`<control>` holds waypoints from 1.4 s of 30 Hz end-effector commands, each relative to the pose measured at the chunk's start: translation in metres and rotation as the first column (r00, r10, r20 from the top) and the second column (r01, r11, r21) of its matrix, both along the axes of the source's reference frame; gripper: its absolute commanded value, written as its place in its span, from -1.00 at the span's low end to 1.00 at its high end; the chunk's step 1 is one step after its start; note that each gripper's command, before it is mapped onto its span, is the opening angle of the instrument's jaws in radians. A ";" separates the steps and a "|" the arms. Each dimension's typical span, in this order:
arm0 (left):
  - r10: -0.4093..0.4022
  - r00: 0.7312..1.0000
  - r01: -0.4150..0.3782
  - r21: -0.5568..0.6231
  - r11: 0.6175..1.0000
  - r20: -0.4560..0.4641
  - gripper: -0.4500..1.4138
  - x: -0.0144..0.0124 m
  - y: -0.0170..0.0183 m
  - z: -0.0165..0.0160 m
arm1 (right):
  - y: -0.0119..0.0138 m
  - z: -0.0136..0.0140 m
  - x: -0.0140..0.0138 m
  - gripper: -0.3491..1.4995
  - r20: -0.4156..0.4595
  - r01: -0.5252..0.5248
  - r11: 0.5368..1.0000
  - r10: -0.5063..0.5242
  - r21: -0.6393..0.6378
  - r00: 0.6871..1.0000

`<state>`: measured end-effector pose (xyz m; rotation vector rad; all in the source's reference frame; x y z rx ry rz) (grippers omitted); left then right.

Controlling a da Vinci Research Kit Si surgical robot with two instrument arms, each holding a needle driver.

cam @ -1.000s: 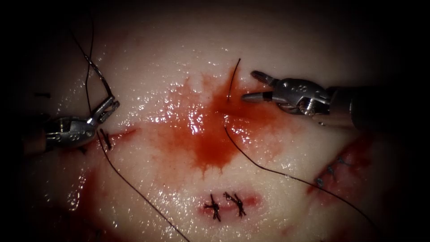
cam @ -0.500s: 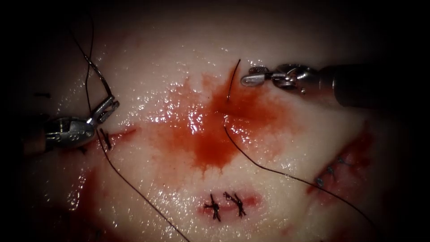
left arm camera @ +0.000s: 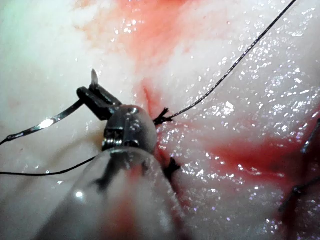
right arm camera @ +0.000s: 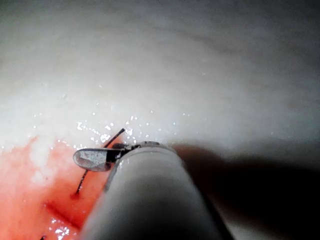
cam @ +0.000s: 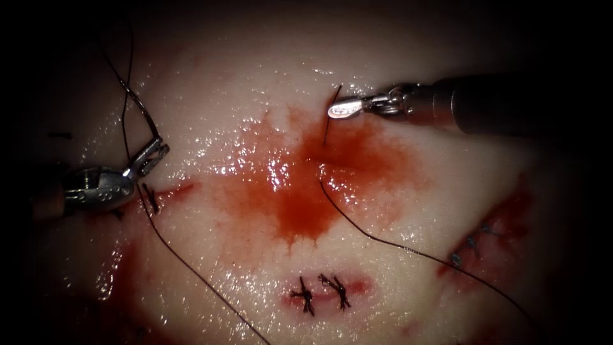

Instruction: Wound Closure

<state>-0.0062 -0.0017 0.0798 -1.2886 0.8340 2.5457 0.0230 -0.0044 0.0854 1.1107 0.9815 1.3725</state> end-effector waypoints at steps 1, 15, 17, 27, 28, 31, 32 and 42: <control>0.001 1.000 -0.001 0.000 1.000 0.001 -1.00 -0.0005 0.0001 0.0007 | 0.0001 0.0005 0.0011 0.91 -0.012 0.003 1.000 -0.003 -0.002 1.000; 0.002 1.000 -0.002 0.000 1.000 -0.001 -1.00 -0.0005 0.0001 0.0009 | 0.0006 0.0003 0.0023 -1.00 0.029 0.058 0.994 -0.055 -0.094 0.998; -0.001 1.000 0.001 0.004 1.000 0.002 -1.00 -0.0005 0.0001 0.0009 | 0.0007 0.0002 0.0020 -1.00 0.058 0.074 0.987 -0.066 -0.141 0.996; -0.002 1.000 0.002 0.004 1.000 0.001 -1.00 -0.0006 0.0002 0.0010 | 0.0012 -0.0072 -0.0003 -1.00 -0.040 0.040 0.797 -0.080 -0.603 0.996; -0.003 1.000 0.003 0.004 1.000 0.001 -1.00 -0.0006 0.0002 0.0011 | 0.0012 -0.0080 -0.0003 -1.00 -0.036 0.044 0.768 -0.087 -0.639 0.996; -0.002 1.000 0.002 0.011 1.000 -0.004 -1.00 -0.0008 0.0007 0.0012 | 0.0011 -0.0112 0.0006 -1.00 -0.030 0.044 0.674 -0.098 -0.738 0.995; -0.002 1.000 0.002 0.015 1.000 -0.007 -1.00 -0.0009 0.0011 0.0013 | 0.0010 -0.0116 0.0009 -1.00 -0.030 0.044 0.663 -0.100 -0.748 0.995; 0.010 0.998 -0.005 0.094 0.996 -0.055 -1.00 -0.0013 0.0056 0.0037 | 0.0019 -0.0110 0.0015 0.33 -0.056 -0.008 0.645 -0.053 -0.764 0.997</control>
